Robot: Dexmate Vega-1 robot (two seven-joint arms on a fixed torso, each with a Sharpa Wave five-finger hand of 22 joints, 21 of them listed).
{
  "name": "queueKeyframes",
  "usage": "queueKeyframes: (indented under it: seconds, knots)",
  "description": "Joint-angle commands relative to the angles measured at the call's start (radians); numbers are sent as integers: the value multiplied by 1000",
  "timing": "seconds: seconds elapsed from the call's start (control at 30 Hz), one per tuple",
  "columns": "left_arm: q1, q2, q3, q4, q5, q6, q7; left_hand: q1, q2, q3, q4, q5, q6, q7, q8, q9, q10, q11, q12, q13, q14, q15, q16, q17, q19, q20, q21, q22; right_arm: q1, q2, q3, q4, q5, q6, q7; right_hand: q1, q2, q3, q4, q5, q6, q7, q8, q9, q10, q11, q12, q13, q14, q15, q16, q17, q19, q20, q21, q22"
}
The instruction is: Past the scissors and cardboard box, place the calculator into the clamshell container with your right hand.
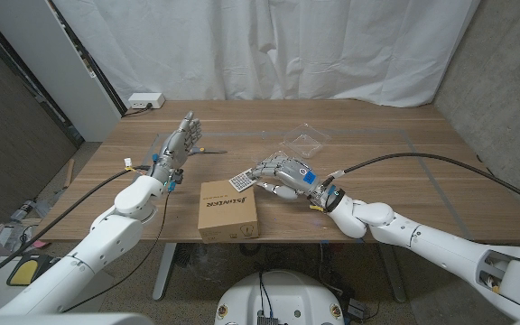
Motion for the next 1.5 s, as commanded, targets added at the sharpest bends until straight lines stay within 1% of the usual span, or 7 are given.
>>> queueKeyframes:
  seconds: [0.03, 0.37, 0.63, 1.0, 1.2, 1.33, 1.5]
  knots:
    - [-7, -3, -1, 14, -7, -11, -11, 8, 7, -7, 1, 1, 1, -2, -2, 4, -4, 4, 4, 6, -6, 1, 0, 5, 5, -1, -3, 3, 15, 27, -17, 27, 1, -2, -12, 9, -2, 1, -1, 6, 16, -1, 6, 3, 13, 1, 4, 2, 13, -143, 7, 3, 10, -123, 6, 2]
    - [-9, -2, 1, 18, -10, -7, -11, 8, 7, -9, 1, 1, 1, -3, -2, 4, -4, 3, 4, 6, -5, 0, 1, 5, 6, -1, -6, 3, 24, 34, -30, 50, 11, 7, -12, 9, -7, -2, -2, 7, 8, -1, 3, 3, 13, 0, 4, 2, 15, -142, 6, 3, 10, -123, 7, 2]
    - [5, 2, -8, 10, -12, -7, -2, 8, 8, -11, 1, 1, 2, -3, -2, 4, -4, 1, 4, 6, -6, 0, 0, 4, 6, -1, -7, 3, 35, 45, -39, 71, 16, 16, -25, 20, 29, 9, 0, 4, 108, 1, 33, 3, 94, 3, 25, 4, 94, -150, 16, 4, 51, -134, 36, 7]
    - [2, -3, -6, 22, -15, -14, -10, 9, 9, -13, 2, 1, 2, -3, -2, 4, -5, 3, 4, 6, -6, -1, 0, 4, 6, -1, -10, 3, 41, 35, -36, 51, 18, 16, -18, 6, 75, 24, 28, -8, 179, 0, 34, 0, 160, 2, 24, 1, 146, -154, 16, 8, 62, -145, 64, 15]
    - [-10, -6, -1, 32, -15, -13, -16, 9, 9, -14, 2, 1, 2, -4, -2, 4, -3, 3, 4, 6, -5, 1, 1, 4, 7, -1, -11, 3, 36, 31, -28, 40, 24, 10, -14, -11, 74, 55, 49, -8, 262, -1, 25, 1, 241, 4, 8, 0, 221, -160, 17, 9, 80, -148, 111, 16]
    - [-20, -5, 2, 37, -15, -9, -21, 9, 10, -15, 2, 1, 3, -3, -2, 4, -3, 1, 4, 6, -6, -1, 1, 4, 6, -1, -12, 3, 31, 29, -22, 34, 25, 3, -17, -20, 66, 84, 44, -8, 289, 0, 1, 5, 274, 6, -11, 0, 244, -162, 8, 12, 72, -148, 173, 10]
    - [-33, -4, 4, 43, -13, -7, -26, 9, 10, -16, 2, 1, 4, -3, -2, 4, -5, 3, 4, 6, -6, -1, 1, 4, 6, 0, -13, 3, 31, 29, -15, 31, 24, -6, -23, -27, 63, 100, 31, -9, 296, 0, -2, 6, 278, 5, -13, 0, 248, -162, 10, 15, 45, -147, 246, 2]
